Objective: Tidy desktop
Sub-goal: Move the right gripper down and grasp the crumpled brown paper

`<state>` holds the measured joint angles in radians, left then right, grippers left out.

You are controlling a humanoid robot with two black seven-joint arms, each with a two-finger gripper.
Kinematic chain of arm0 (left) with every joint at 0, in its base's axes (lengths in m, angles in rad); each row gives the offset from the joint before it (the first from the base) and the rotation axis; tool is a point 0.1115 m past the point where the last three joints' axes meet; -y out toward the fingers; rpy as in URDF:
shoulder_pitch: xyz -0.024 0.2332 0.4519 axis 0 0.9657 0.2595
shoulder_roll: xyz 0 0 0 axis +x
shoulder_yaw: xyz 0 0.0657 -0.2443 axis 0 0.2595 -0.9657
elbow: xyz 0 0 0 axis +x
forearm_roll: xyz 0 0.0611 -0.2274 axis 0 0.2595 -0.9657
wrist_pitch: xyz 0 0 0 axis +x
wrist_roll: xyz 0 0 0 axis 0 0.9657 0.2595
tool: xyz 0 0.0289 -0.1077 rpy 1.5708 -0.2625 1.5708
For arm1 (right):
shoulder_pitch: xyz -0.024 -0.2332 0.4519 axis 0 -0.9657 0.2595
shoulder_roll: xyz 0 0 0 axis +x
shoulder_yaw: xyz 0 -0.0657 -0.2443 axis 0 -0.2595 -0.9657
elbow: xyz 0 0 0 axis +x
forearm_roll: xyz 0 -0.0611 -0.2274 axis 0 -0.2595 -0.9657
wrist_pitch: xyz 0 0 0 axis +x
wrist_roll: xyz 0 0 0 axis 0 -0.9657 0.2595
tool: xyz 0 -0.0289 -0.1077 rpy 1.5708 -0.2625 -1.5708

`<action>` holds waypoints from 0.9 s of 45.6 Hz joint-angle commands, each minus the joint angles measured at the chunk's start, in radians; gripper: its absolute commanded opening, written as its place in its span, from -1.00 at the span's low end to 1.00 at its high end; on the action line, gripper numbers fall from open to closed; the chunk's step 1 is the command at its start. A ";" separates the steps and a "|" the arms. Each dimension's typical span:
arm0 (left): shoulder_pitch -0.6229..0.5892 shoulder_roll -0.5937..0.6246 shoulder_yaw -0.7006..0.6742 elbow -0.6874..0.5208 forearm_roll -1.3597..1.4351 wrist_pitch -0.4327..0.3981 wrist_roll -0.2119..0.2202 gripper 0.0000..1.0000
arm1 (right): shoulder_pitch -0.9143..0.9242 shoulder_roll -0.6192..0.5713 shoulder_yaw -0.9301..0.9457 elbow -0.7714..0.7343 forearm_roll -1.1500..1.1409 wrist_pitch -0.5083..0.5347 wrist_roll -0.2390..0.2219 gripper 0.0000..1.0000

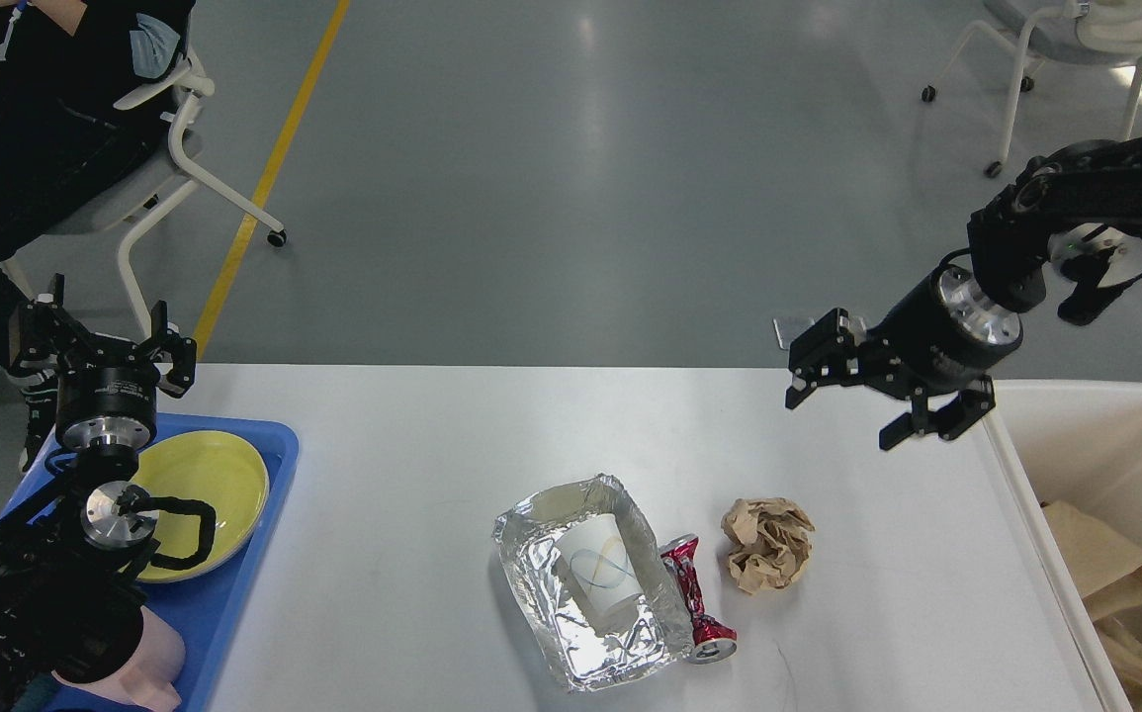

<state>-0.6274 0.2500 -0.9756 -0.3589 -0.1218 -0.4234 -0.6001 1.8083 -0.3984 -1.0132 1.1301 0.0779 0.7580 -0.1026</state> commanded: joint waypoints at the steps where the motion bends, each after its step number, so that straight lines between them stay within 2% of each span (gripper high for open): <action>1: 0.000 0.000 0.000 0.000 0.001 0.000 0.000 0.93 | -0.185 0.010 0.074 -0.032 0.002 -0.130 0.000 1.00; 5: 0.000 0.000 0.000 0.000 -0.001 0.000 0.000 0.93 | -0.315 0.027 0.137 -0.076 0.002 -0.224 0.000 1.00; 9: 0.000 0.000 0.000 0.000 0.001 0.000 0.000 0.93 | -0.403 0.050 0.168 -0.118 0.002 -0.273 0.000 1.00; 19: 0.000 0.000 0.000 0.000 0.001 0.000 0.000 0.93 | -0.497 0.110 0.197 -0.225 0.002 -0.305 0.000 1.00; 41: 0.000 0.000 0.000 0.000 0.001 0.000 -0.001 0.93 | -0.626 0.170 0.304 -0.320 0.002 -0.345 0.000 1.00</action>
<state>-0.6274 0.2500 -0.9756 -0.3589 -0.1217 -0.4234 -0.6001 1.2038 -0.2320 -0.7331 0.8143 0.0798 0.4202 -0.1030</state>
